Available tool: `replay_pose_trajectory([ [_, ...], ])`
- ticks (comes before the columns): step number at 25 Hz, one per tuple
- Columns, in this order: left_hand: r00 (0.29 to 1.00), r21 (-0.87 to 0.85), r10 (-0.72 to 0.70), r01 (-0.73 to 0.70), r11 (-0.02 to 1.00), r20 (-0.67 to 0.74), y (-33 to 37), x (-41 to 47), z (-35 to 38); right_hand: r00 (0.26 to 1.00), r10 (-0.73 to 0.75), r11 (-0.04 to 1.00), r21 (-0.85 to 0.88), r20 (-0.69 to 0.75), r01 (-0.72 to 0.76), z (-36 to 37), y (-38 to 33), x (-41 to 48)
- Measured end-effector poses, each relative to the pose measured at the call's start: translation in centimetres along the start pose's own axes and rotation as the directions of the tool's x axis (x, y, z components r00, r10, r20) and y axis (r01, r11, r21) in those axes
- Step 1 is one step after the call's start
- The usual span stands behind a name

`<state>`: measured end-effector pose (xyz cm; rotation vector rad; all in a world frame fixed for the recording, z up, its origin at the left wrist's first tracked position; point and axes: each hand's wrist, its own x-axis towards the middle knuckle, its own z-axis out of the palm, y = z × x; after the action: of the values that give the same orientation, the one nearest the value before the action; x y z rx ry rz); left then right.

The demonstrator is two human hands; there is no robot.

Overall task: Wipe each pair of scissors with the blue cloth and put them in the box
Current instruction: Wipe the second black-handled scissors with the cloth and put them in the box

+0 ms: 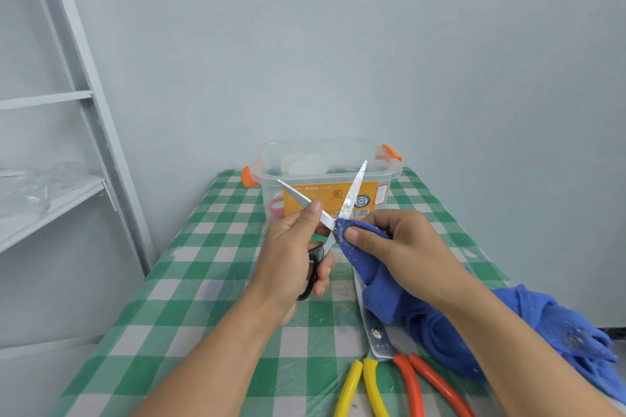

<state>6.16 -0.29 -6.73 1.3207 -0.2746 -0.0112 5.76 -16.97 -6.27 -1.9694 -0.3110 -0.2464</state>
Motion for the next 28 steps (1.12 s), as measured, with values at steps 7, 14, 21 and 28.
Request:
replay_pose_trajectory([
  [7,0.999,0.022,-0.044,0.044,0.999,0.010,-0.3,0.0,-0.1,0.999,0.027,0.999,-0.023,-0.035,-0.027,0.3,-0.2,0.0],
  [14,0.999,0.006,-0.047,0.047,0.999,0.022,-0.4,-0.1,0.2,0.997,-0.022,0.996,-0.093,-0.072,0.015,0.2,0.0,0.1],
  [21,0.997,-0.019,-0.069,0.069,0.997,0.019,-0.5,0.3,-0.3,0.996,0.084,0.993,0.083,0.008,-0.085,0.1,0.0,-0.1],
  [28,0.997,0.001,-0.034,0.034,0.999,0.066,-0.5,-0.2,0.5,0.990,0.041,0.978,-0.195,-0.132,-0.066,1.0,0.1,0.1],
])
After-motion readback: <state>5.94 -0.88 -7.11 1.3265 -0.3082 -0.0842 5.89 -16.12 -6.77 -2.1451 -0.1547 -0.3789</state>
